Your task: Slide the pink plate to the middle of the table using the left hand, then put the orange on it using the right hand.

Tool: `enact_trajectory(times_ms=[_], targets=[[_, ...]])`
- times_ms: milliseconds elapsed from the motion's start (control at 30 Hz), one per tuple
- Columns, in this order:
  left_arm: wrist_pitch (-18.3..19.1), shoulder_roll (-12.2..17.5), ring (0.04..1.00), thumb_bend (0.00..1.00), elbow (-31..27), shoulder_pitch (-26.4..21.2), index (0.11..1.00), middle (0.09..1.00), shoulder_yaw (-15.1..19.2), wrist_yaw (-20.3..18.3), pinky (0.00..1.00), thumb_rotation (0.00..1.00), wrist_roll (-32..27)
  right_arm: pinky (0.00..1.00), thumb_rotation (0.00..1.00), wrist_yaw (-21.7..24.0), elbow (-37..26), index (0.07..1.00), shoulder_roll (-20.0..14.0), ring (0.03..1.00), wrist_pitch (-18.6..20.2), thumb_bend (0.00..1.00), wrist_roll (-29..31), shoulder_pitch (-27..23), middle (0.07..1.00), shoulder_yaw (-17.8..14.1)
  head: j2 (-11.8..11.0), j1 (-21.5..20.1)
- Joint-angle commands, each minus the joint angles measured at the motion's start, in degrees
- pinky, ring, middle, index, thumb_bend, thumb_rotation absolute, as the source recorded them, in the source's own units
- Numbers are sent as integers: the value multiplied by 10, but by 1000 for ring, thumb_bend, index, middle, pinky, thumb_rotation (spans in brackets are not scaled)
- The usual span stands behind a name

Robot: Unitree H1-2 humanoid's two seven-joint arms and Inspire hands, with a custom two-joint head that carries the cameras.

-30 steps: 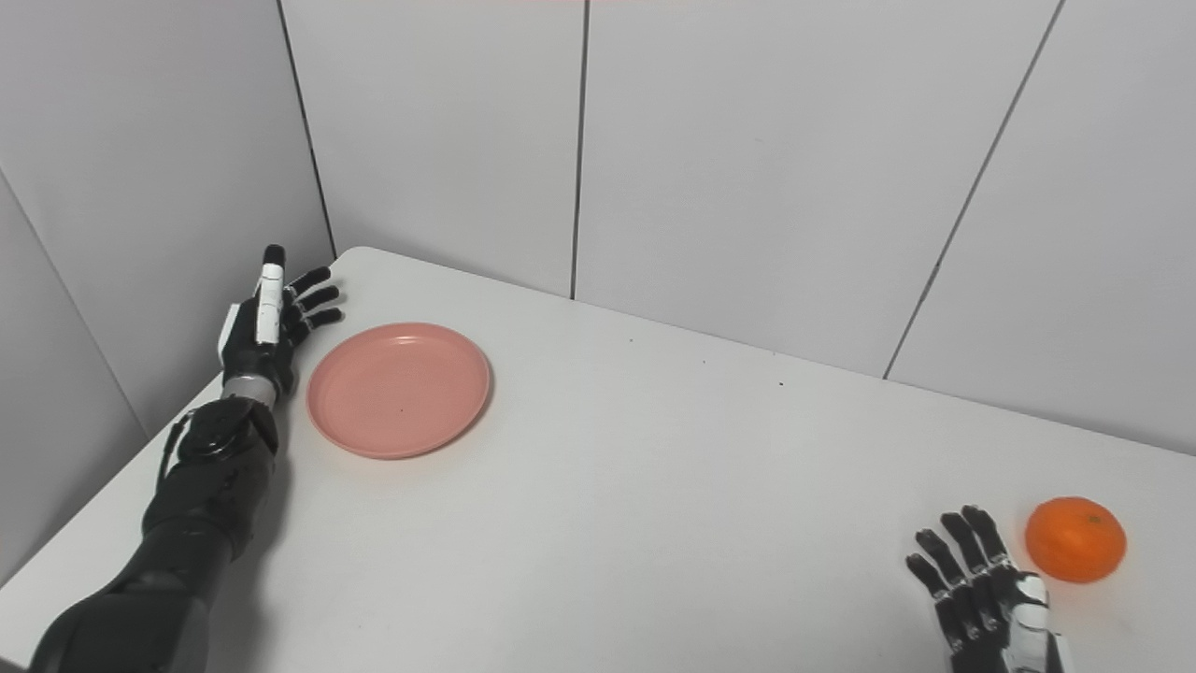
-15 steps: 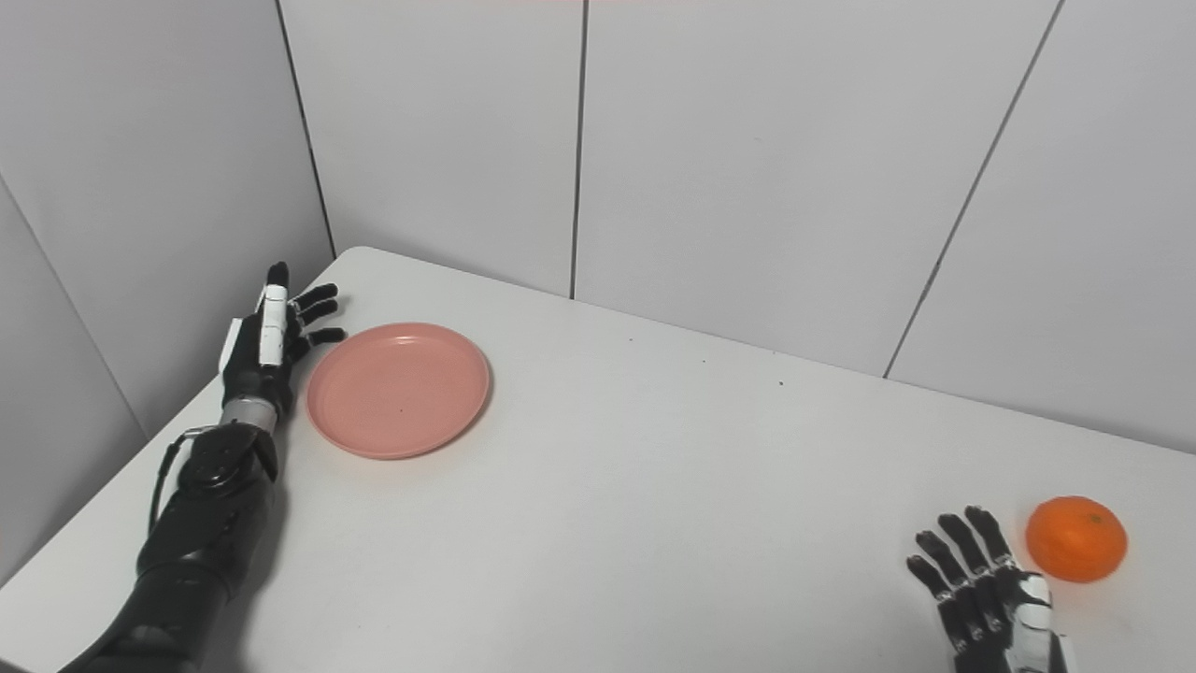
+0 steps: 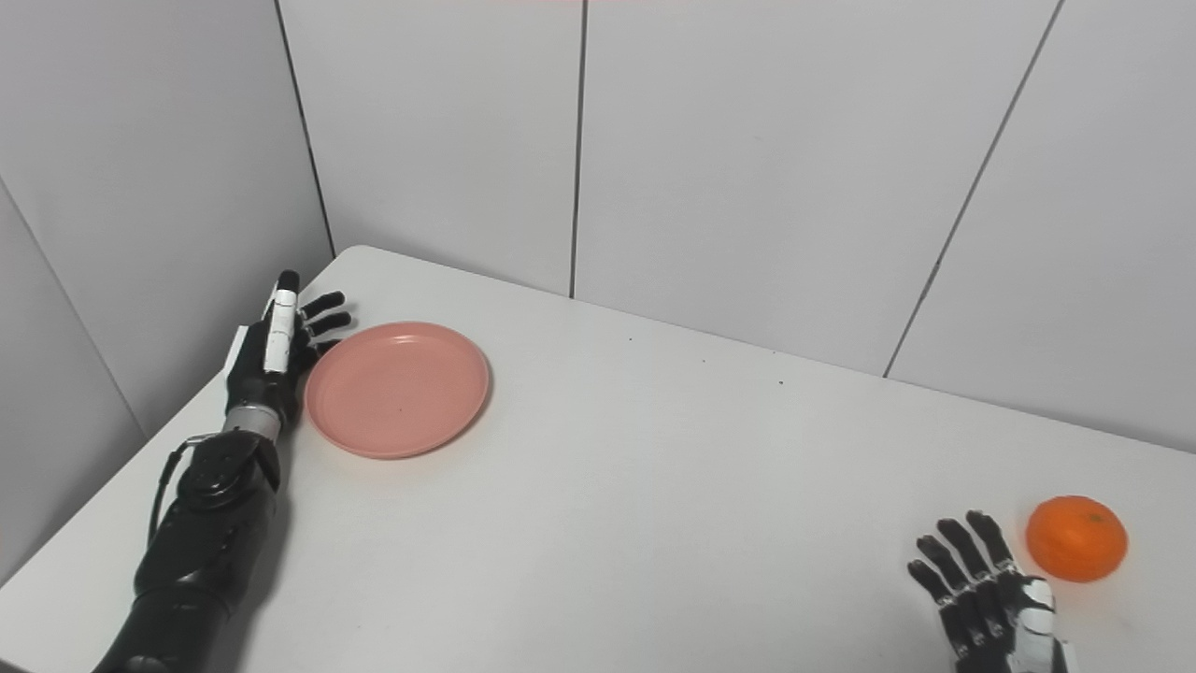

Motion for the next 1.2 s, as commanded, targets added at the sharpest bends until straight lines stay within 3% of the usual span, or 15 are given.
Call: enact_trajectory(times_ms=[0, 233, 667, 933, 1100, 1167], targets=[[8, 0, 708, 881, -18, -15, 1000, 769, -3, -2, 537, 924, -2, 825, 929, 3, 29, 884, 11, 837, 17, 718, -1, 40, 855, 6, 1, -1], [6, -5, 734, 908, -26, -18, 1000, 786, -16, -11, 540, 937, 3, 822, 940, 0, 27, 897, 12, 837, 17, 698, -5, 41, 854, 8, 1, -5], [63, -28, 762, 909, -94, -16, 1000, 768, -26, 2, 576, 912, 6, 807, 932, -2, 31, 889, 16, 828, 22, 683, -3, 36, 845, 6, -1, -10], [92, -50, 777, 831, -135, -9, 1000, 785, -39, 4, 588, 939, 20, 814, 934, 2, 32, 898, 15, 831, 20, 676, -3, 36, 851, 7, 1, -13], [91, -48, 770, 792, -133, -5, 1000, 789, -53, -11, 604, 951, 21, 809, 927, 1, 23, 893, 15, 819, 24, 688, -5, 40, 841, 9, 8, -19], [97, -49, 786, 803, -136, -3, 1000, 830, -57, -14, 615, 949, 21, 812, 931, 2, 22, 895, 15, 825, 23, 687, -6, 41, 845, 10, 8, -20]])
